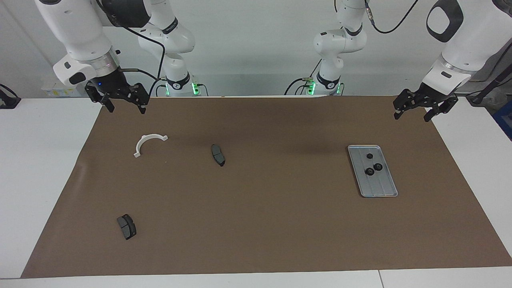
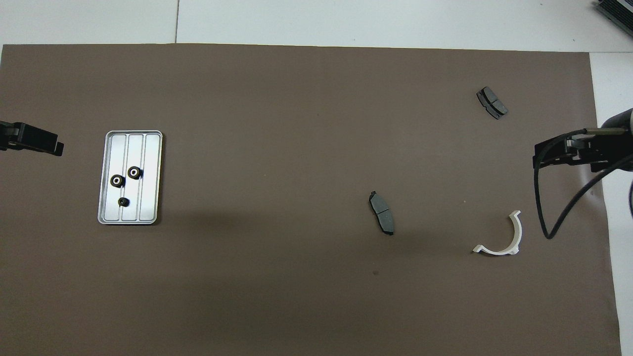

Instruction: Pick bearing gear from pile to tray

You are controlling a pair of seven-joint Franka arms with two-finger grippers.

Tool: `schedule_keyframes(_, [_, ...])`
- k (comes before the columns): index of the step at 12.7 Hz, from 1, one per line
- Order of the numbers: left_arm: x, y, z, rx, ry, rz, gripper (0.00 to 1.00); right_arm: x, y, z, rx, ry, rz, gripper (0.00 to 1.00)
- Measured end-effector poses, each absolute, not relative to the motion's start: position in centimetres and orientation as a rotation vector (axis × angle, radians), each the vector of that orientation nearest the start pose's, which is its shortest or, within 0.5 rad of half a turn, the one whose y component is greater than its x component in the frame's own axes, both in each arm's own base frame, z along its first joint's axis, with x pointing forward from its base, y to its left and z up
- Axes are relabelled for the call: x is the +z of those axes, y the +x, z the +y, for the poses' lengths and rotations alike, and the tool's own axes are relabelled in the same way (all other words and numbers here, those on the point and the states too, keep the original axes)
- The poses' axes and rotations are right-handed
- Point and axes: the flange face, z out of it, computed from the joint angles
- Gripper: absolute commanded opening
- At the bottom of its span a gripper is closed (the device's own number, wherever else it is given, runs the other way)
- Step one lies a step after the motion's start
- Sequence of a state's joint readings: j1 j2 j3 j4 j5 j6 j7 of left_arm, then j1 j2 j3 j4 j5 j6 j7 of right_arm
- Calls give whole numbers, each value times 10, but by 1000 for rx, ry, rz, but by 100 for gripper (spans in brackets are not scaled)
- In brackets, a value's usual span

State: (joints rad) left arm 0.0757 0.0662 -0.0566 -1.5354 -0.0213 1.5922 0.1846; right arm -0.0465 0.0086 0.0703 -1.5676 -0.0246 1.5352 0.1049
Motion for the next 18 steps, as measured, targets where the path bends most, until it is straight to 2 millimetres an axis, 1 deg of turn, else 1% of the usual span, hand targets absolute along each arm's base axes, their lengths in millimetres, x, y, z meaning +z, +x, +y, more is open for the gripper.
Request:
schedule_keyframes(2, [593, 577, 7, -6, -3161, 166, 100, 618, 553, 10, 62, -3165, 129, 100])
schedule_keyframes(4, [584, 574, -5, -19, -3162, 127, 100, 618, 553, 10, 62, -3165, 129, 100])
schedule_keyframes(5, [584, 573, -8, -23, -3162, 134, 100, 618, 553, 10, 62, -3165, 129, 100])
schedule_keyframes(9, [587, 571, -7, -34, -3157, 189, 100, 618, 553, 10, 62, -3165, 129, 100])
schedule_keyframes(18, [587, 571, -1, -42, -3157, 183, 100, 618, 553, 10, 62, -3165, 129, 100])
